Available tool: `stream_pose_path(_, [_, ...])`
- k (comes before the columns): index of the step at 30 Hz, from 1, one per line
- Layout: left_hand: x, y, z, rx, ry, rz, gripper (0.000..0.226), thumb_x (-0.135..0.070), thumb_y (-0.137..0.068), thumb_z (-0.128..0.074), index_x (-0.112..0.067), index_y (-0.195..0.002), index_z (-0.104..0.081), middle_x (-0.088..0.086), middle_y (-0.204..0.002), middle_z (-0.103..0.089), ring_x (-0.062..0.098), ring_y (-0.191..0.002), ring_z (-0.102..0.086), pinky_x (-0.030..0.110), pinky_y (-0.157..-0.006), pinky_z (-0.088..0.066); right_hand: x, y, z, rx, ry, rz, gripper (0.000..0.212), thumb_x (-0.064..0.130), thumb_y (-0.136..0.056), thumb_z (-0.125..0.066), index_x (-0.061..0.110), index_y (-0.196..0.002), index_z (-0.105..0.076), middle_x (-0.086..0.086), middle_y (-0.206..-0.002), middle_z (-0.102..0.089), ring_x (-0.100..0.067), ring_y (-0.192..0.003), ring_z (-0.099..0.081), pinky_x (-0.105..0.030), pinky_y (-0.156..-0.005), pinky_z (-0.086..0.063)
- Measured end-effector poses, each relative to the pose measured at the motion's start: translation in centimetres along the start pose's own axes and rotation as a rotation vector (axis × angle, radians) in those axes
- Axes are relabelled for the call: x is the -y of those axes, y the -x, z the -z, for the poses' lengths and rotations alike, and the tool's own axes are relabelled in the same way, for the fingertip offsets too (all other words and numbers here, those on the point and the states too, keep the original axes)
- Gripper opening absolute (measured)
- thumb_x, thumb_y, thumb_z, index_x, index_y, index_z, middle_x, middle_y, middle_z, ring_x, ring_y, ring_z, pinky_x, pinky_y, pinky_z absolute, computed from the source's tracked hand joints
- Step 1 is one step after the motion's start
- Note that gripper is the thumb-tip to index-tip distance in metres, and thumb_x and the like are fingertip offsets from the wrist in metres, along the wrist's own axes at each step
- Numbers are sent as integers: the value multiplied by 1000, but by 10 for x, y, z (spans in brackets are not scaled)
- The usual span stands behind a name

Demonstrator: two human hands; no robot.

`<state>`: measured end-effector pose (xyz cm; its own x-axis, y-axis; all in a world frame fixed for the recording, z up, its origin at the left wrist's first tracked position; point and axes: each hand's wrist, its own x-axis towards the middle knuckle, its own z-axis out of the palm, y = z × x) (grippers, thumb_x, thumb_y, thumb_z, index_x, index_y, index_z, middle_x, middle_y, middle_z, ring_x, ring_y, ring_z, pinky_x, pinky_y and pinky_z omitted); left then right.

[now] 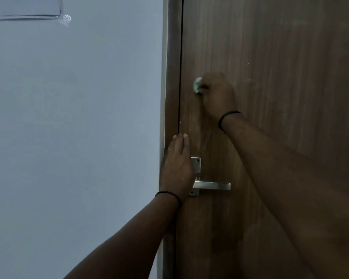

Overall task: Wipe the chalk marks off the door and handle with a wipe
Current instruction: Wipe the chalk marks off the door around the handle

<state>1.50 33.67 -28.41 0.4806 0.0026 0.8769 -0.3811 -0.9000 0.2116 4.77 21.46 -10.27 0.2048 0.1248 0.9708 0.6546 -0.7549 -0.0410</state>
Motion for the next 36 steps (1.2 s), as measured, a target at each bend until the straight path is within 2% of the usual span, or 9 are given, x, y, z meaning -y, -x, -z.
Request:
stream_pose_path(3, [7, 6, -3, 5, 19, -37, 72, 1, -91, -47, -10, -155, -17, 5, -164, -13, 19, -151, -5, 23, -116, -6, -13, 21, 12, -157, -97, -102, 19, -7, -76, -54, 6, -73, -67, -5, -85, -69, -12, -83, -60, -2, -79, -35])
stream_pose_path(7, [6, 16, -7, 41, 52, -23, 71, 1, -94, -43, -13, -156, -12, -1, -165, -1, 14, -151, 3, 21, -117, -14, -10, 118, -5, 235, -29, 88, 13, 3, -88, -59, 8, -90, -70, -8, -96, -68, -19, -92, -61, -25, -84, -47])
stream_pose_path(9, [5, 24, -8, 86, 63, -8, 70, -3, -96, -43, -14, -156, -9, -2, -165, 2, 11, -150, 6, 22, -117, -16, -27, 160, 5, 308, -7, 82, 12, 3, -88, -60, 12, -91, -69, -6, -95, -63, -19, -88, -59, -29, -79, -47])
stream_pose_path(13, [2, 44, -4, 169, 68, 37, 70, -9, -97, -47, -16, -156, -9, -3, -165, 0, 12, -150, 0, 31, -117, -29, -46, 193, 33, 275, -89, -267, 14, 0, -84, -67, 14, -79, -69, 10, -85, -57, -5, -82, -54, -9, -72, -40])
stream_pose_path(17, [-3, 61, -4, 166, 153, 154, 68, -14, -96, -51, -13, -155, -17, 3, -163, -17, 21, -146, -28, 41, -115, -35, -30, 186, 34, 238, -197, -516, 8, 5, -86, -66, 12, -84, -68, 6, -94, -61, -8, -91, -57, -7, -67, -39])
stream_pose_path(21, [-9, 71, 1, 75, 228, 335, 59, -12, -95, -49, -9, -151, -32, 10, -150, -44, 27, -137, -43, 42, -112, -39, 6, 177, 30, 342, -164, -269, 6, 5, -89, -62, 8, -92, -66, -3, -101, -60, -12, -94, -55, -20, -82, -43])
stream_pose_path(24, [-10, 74, 4, -3, 255, 387, 49, -14, -93, -52, -9, -142, -46, 12, -131, -58, 28, -120, -55, 42, -103, -47, 27, 169, 10, 368, -144, -183, 13, 2, -90, -59, 4, -99, -68, -8, -104, -63, -18, -97, -58, -12, -79, -35])
stream_pose_path(29, [-9, 77, 6, -41, 324, 352, 31, -15, -94, -54, -12, -124, -59, 9, -112, -64, 24, -105, -59, 25, -86, -42, 26, 166, -22, 476, -81, -138, 17, -1, -88, -62, -1, -99, -74, -19, -104, -67, -28, -100, -61, -12, -78, -31])
stream_pose_path(36, [-6, 80, 7, 7, 319, 352, 27, -14, -93, -53, -9, -118, -60, 12, -112, -63, 26, -103, -58, 32, -88, -47, -5, 158, -1, 768, 85, -69, 13, 4, -81, -70, 14, -85, -77, -5, -94, -72, -20, -88, -67, -27, -74, -49])
